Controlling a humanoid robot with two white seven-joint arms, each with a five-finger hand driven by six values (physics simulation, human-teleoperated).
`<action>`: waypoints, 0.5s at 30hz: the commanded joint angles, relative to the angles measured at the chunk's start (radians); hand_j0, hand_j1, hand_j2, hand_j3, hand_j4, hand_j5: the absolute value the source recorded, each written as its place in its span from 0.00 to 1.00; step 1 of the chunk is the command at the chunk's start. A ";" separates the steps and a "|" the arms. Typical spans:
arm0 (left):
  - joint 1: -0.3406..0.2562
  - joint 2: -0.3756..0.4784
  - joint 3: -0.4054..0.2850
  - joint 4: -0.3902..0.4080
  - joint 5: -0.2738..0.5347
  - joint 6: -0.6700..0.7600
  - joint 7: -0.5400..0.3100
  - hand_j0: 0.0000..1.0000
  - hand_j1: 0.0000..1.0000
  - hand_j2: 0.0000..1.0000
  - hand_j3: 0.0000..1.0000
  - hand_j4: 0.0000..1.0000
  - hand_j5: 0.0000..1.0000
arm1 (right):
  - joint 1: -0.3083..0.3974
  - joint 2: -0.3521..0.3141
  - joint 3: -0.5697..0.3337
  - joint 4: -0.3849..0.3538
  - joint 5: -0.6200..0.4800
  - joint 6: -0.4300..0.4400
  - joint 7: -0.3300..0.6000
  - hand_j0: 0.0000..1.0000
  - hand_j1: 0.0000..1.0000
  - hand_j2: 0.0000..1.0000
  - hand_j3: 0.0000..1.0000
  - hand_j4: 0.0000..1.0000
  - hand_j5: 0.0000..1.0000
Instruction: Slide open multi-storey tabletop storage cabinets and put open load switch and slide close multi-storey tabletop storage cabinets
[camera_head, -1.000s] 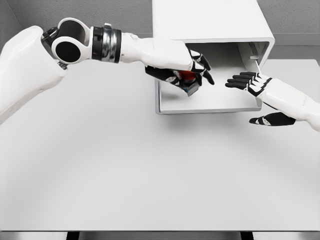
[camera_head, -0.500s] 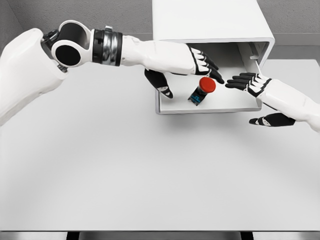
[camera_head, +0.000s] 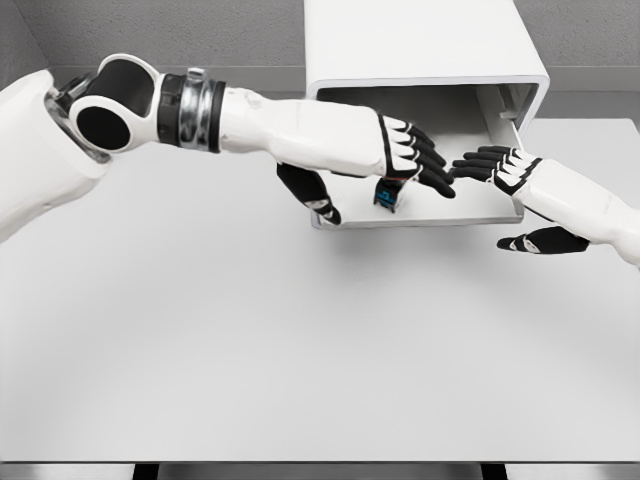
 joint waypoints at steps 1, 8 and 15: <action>0.005 0.051 0.029 -0.072 0.032 0.003 0.001 1.00 1.00 1.00 1.00 1.00 1.00 | 0.000 -0.001 0.000 0.000 -0.007 0.001 -0.001 1.00 1.00 1.00 1.00 1.00 1.00; 0.118 0.187 0.155 -0.193 0.054 0.003 0.001 1.00 1.00 1.00 1.00 1.00 1.00 | 0.002 0.002 0.005 0.000 -0.007 0.001 -0.001 1.00 1.00 1.00 1.00 1.00 1.00; 0.336 0.267 0.319 -0.181 0.054 0.003 0.001 1.00 1.00 1.00 1.00 1.00 1.00 | 0.002 0.005 0.005 0.000 -0.007 0.001 -0.001 1.00 1.00 1.00 1.00 1.00 1.00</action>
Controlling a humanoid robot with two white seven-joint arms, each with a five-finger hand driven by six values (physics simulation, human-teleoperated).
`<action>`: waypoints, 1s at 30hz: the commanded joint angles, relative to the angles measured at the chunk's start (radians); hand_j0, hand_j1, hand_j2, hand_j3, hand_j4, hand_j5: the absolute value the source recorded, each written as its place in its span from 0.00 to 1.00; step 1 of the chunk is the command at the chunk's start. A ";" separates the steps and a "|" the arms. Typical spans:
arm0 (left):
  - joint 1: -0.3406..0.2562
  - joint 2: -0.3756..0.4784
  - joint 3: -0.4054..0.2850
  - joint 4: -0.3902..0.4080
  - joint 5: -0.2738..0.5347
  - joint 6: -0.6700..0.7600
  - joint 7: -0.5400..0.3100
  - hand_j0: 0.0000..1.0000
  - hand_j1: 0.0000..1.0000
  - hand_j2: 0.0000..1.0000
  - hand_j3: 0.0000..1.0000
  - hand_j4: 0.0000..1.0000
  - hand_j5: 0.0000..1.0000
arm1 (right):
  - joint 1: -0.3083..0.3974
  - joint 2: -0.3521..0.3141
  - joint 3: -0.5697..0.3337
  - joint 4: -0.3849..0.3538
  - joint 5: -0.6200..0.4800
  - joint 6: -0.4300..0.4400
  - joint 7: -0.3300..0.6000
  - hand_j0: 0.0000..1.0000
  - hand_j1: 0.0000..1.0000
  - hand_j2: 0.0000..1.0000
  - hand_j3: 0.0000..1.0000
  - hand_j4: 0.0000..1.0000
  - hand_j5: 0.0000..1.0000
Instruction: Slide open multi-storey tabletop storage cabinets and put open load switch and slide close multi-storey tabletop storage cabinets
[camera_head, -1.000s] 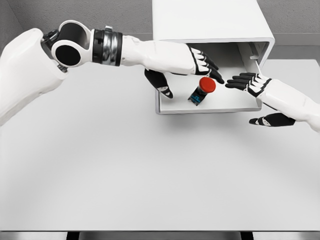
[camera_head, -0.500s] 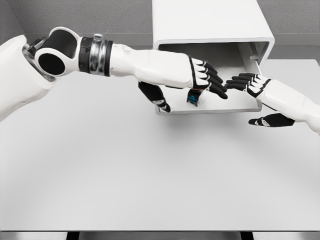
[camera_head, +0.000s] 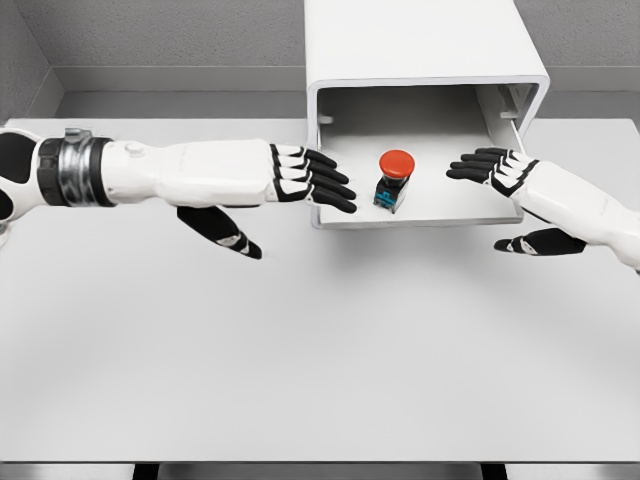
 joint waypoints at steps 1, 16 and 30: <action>0.015 0.041 0.096 0.011 0.002 0.001 0.000 1.00 1.00 1.00 1.00 1.00 1.00 | 0.002 0.001 0.000 0.000 -0.007 0.001 -0.001 1.00 1.00 1.00 1.00 1.00 1.00; 0.237 0.027 0.194 0.368 0.001 0.001 0.000 1.00 1.00 1.00 1.00 1.00 1.00 | -0.014 0.045 0.000 0.020 -0.006 0.001 0.030 1.00 1.00 1.00 1.00 1.00 1.00; 0.259 0.009 0.219 0.423 -0.005 0.001 0.000 1.00 1.00 1.00 1.00 1.00 1.00 | -0.064 0.073 0.004 0.050 0.007 0.001 0.050 1.00 1.00 1.00 1.00 1.00 1.00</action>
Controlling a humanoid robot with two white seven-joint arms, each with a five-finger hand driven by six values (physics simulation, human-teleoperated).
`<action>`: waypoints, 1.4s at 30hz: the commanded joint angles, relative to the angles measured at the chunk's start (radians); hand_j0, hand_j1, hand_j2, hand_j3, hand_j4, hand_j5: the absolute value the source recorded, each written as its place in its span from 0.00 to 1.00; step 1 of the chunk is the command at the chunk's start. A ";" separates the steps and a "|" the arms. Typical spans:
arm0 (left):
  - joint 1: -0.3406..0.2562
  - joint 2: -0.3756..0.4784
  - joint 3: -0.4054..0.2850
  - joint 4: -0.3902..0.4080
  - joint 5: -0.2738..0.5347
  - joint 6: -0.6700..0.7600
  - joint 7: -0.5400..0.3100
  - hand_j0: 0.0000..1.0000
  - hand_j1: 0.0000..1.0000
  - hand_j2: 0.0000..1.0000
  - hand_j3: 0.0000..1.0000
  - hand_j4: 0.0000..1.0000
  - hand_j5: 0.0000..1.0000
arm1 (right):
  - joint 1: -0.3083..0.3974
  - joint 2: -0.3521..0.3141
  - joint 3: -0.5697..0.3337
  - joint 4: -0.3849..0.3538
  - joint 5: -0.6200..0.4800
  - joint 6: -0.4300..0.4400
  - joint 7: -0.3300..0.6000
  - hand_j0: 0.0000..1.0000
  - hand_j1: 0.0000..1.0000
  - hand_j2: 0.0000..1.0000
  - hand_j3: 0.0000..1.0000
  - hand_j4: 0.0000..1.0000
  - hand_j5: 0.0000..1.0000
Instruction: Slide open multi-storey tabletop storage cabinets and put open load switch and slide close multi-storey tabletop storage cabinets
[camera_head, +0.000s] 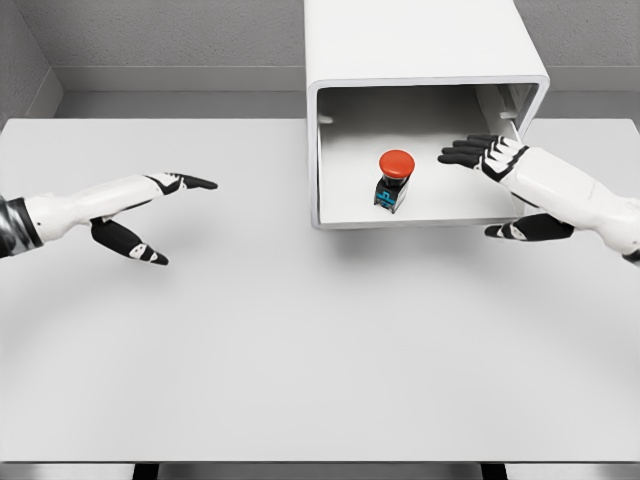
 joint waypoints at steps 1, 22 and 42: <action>0.000 0.000 0.003 0.001 0.010 0.003 0.000 1.00 1.00 1.00 1.00 1.00 1.00 | -0.002 0.001 0.003 0.001 -0.005 0.001 0.001 1.00 1.00 1.00 1.00 1.00 1.00; 0.009 -0.001 0.025 -0.004 0.011 0.003 0.000 1.00 1.00 1.00 1.00 1.00 1.00 | -0.037 0.063 0.013 0.035 -0.006 0.001 0.064 1.00 1.00 1.00 1.00 1.00 1.00; 0.009 -0.033 0.025 -0.021 -0.012 0.003 0.000 1.00 1.00 1.00 1.00 1.00 1.00 | -0.084 0.109 0.018 0.092 -0.006 0.001 0.101 1.00 1.00 1.00 1.00 1.00 1.00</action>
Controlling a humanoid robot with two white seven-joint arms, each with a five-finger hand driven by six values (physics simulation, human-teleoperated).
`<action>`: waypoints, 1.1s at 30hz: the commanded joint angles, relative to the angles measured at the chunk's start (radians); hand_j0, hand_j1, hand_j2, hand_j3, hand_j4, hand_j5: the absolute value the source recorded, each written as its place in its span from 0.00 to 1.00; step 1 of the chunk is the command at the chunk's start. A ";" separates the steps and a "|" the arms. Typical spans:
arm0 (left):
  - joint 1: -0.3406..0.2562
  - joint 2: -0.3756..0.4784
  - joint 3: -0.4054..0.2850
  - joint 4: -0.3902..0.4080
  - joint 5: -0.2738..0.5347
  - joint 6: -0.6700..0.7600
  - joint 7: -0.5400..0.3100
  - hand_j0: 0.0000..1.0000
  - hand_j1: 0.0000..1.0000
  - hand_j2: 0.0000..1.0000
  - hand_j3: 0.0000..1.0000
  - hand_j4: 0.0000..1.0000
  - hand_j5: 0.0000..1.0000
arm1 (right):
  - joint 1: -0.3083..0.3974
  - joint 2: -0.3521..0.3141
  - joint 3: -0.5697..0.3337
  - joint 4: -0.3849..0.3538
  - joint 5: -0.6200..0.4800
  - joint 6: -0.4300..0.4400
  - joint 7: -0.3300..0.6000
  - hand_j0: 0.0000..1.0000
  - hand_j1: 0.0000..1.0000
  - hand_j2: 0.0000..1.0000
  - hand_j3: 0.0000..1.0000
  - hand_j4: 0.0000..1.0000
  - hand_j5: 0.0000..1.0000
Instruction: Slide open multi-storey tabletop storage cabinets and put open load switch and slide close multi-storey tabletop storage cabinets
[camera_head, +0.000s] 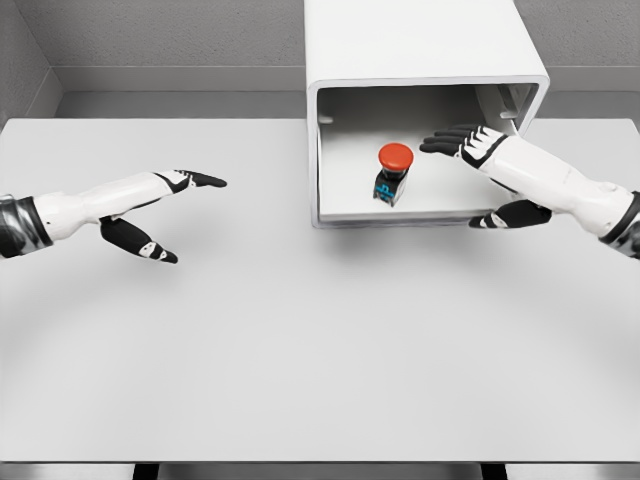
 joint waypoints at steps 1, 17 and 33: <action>0.003 -0.001 0.002 -0.001 0.008 0.003 0.000 1.00 1.00 1.00 1.00 1.00 1.00 | -0.002 0.015 0.006 0.011 -0.004 0.002 0.009 1.00 1.00 1.00 1.00 1.00 1.00; 0.011 -0.001 0.002 -0.004 0.014 0.003 0.000 1.00 1.00 1.00 1.00 1.00 1.00 | -0.040 0.023 0.015 0.063 -0.004 0.002 0.012 1.00 1.00 1.00 1.00 1.00 1.00; 0.026 -0.001 0.004 -0.036 0.016 0.003 0.000 1.00 1.00 1.00 1.00 1.00 1.00 | -0.094 0.058 0.018 0.112 -0.004 0.002 0.038 1.00 1.00 1.00 1.00 1.00 1.00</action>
